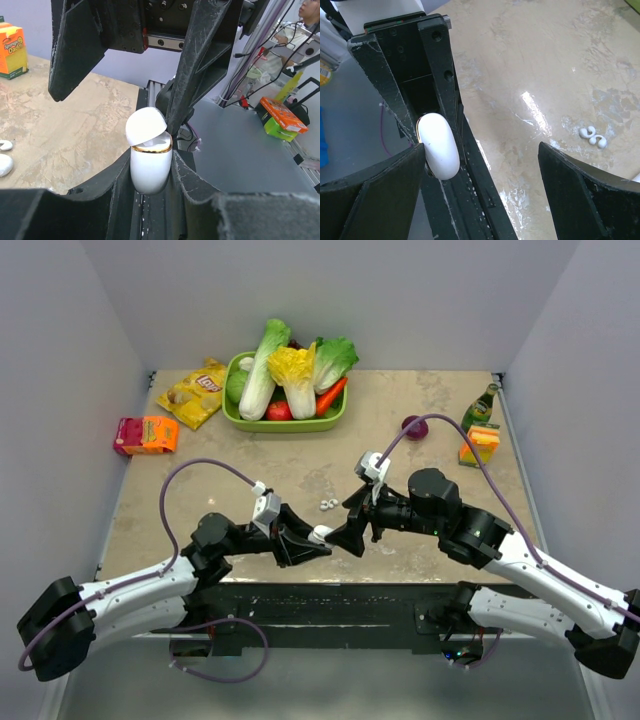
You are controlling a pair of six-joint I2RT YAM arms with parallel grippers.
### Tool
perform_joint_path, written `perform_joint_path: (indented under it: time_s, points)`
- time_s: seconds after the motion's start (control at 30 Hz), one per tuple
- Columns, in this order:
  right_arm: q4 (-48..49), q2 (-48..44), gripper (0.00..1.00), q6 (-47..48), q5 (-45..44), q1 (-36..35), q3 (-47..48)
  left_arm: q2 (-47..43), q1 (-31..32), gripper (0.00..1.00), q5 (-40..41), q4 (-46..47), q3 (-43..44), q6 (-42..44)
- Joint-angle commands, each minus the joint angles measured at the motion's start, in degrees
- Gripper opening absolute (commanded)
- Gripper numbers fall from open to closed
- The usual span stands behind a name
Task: Insert the wireless bluetooth earbuds into the charging case
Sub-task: Open the charging case.
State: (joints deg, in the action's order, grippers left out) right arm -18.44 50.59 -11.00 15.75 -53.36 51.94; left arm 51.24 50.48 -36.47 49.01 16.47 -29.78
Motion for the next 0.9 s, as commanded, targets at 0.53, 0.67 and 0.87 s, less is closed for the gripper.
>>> perform_joint_path:
  time_s: [0.53,0.67,0.87]
  points:
    - [2.08,0.13,0.94,-1.56,-7.05,1.07,0.71,-3.52,2.78,0.0,-0.01,3.64,-0.12,3.94]
    - [4.37,-2.07,0.97,-2.26,-4.07,1.07,0.88,-3.43,2.78,0.0,2.18,1.79,0.05,4.82]
    - [4.64,-3.83,0.98,-4.29,-3.0,1.07,3.25,-1.85,2.78,0.0,5.7,-0.5,0.85,5.7]
